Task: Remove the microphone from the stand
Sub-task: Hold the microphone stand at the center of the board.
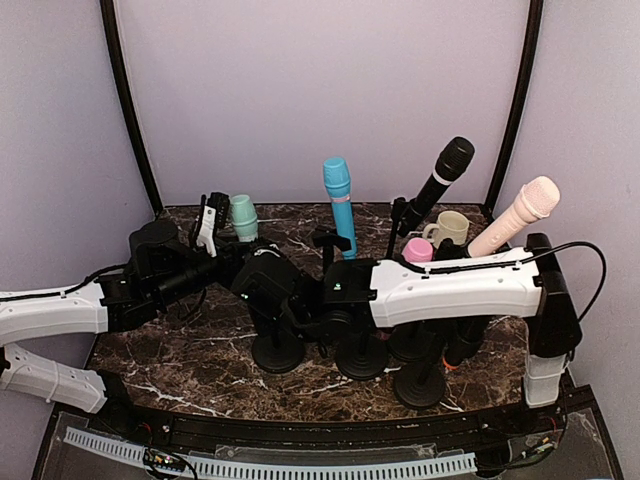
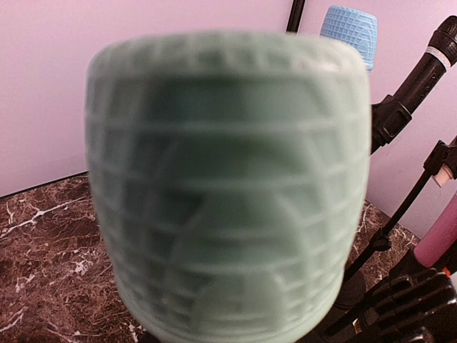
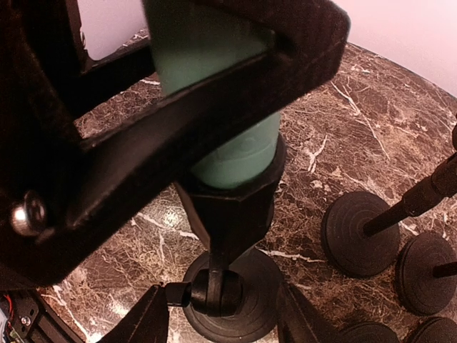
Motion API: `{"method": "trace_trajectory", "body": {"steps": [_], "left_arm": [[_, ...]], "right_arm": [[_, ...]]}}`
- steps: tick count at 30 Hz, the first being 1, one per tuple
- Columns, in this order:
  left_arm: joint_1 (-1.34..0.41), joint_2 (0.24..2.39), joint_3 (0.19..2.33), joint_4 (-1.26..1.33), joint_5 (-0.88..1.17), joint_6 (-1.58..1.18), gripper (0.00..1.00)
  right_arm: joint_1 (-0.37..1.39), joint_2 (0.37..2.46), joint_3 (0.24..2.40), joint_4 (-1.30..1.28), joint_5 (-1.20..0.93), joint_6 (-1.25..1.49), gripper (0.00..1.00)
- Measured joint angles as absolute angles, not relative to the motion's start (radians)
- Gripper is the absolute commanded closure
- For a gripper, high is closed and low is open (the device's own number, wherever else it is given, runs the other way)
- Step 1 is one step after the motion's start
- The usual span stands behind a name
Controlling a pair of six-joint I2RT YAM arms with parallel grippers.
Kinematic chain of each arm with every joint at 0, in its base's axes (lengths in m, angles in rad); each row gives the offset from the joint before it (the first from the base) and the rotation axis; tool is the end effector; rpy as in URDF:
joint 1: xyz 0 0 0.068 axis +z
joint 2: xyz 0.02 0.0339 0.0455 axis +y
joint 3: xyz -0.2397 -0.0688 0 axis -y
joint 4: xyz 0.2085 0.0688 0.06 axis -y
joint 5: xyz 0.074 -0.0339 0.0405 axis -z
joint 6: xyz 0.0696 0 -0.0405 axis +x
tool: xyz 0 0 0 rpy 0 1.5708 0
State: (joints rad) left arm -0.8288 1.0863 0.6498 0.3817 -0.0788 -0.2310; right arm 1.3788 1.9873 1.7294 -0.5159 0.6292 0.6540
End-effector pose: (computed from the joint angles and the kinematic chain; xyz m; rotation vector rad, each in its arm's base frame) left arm 0.1837 -0.1923 0.2840 0.4341 1.6214 -0.7455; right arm 0.1217 0.4114 0.2465 -0.4936 2.1443 0.4069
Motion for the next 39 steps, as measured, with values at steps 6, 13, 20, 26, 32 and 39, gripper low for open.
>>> {"method": "trace_trajectory", "body": {"steps": [6,13,20,26,32,39], "left_arm": [[-0.829,1.086,0.650,0.382,-0.078,-0.231,1.00],[-0.829,1.086,0.650,0.382,-0.076,-0.231,1.00],[-0.828,1.086,0.650,0.381,-0.080,-0.233,1.00],[-0.828,1.086,0.650,0.381,-0.079,-0.233,1.00],[-0.828,1.087,0.650,0.381,-0.081,-0.233,1.00],[-0.828,1.087,0.652,0.379,-0.084,-0.232,1.00]], "right_arm": [[1.375,1.994,1.741,-0.509,0.629,0.643,0.55],[1.373,2.007,1.755,-0.500,0.629,0.630,0.57],[1.366,2.019,1.765,-0.501,0.635,0.630,0.68],[1.363,2.020,1.768,-0.497,0.635,0.631,0.80],[1.363,2.021,1.768,-0.495,0.642,0.623,0.86],[1.363,2.021,1.767,-0.495,0.642,0.623,0.77]]}}
